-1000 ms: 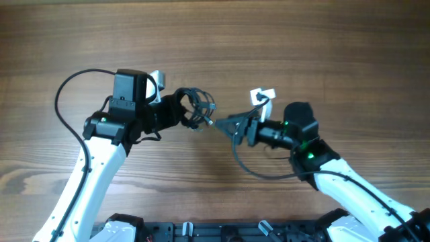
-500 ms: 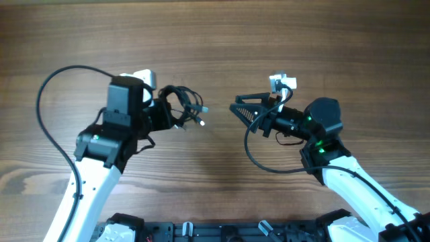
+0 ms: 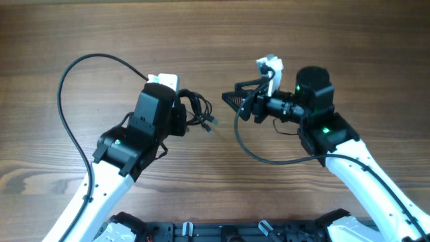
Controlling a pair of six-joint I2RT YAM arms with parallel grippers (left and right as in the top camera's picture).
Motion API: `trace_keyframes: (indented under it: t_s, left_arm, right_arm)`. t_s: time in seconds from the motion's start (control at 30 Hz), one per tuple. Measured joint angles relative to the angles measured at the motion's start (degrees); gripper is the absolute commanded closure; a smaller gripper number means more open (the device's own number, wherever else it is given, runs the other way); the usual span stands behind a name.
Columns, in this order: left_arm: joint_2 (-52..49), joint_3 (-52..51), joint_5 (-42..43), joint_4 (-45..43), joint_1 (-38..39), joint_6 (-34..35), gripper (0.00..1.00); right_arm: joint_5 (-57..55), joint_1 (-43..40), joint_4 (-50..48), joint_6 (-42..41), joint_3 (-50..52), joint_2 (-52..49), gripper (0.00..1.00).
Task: Untangle cables
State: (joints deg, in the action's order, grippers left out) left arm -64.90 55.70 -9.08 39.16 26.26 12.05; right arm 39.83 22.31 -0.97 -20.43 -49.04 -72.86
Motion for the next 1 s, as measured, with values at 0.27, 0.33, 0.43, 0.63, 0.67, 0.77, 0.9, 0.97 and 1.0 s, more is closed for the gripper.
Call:
trace_keyframes:
  t_s: [0.27,0.33,0.43,0.63,0.67,0.77,0.9,0.97,1.0]
  left_arm:
    - [-1.0,0.0,1.7,-1.9,0.0,0.4,0.96]
    - [-1.0,0.0,2.4,-1.9,0.0,0.7,0.96]
    - [-1.0,0.0,3.7,-1.9,0.0,0.9,0.96]
    - [-1.0,0.0,5.6,-1.9,0.0,3.5,0.96]
    - [-1.0,0.0,5.6,-1.9,0.0,4.2,0.96]
    - [-1.0,0.0,5.9,-2.7,0.0,6.6,0.96]
    - [-1.0,0.0,6.0,-3.1,0.0,8.5,0.96]
    - [-1.0,0.0,5.7,-3.0,0.0,8.7,0.96]
    - [-1.1,0.0,5.5,-2.9,0.0,8.9,0.96]
  right_arm:
    - [-12.1,11.7,8.5,9.7,-1.5,0.1,0.32]
    - [-17.2,15.5,8.7,11.6,-1.5,0.1,0.37]
    - [-26.6,20.4,10.2,14.5,-1.5,0.1,0.50]
    - [-38.1,25.9,11.9,17.2,-1.5,0.1,0.85]
    - [-39.3,26.3,12.1,17.4,-1.5,0.1,0.91]
    - [-40.0,26.4,12.2,15.2,-1.5,0.1,0.96]
    - [-38.8,26.4,12.1,10.0,-1.5,0.1,0.95]
    - [-37.3,26.4,12.1,6.5,-1.5,0.2,0.96]
    - [-36.2,26.3,12.1,4.5,-1.5,0.3,0.96]
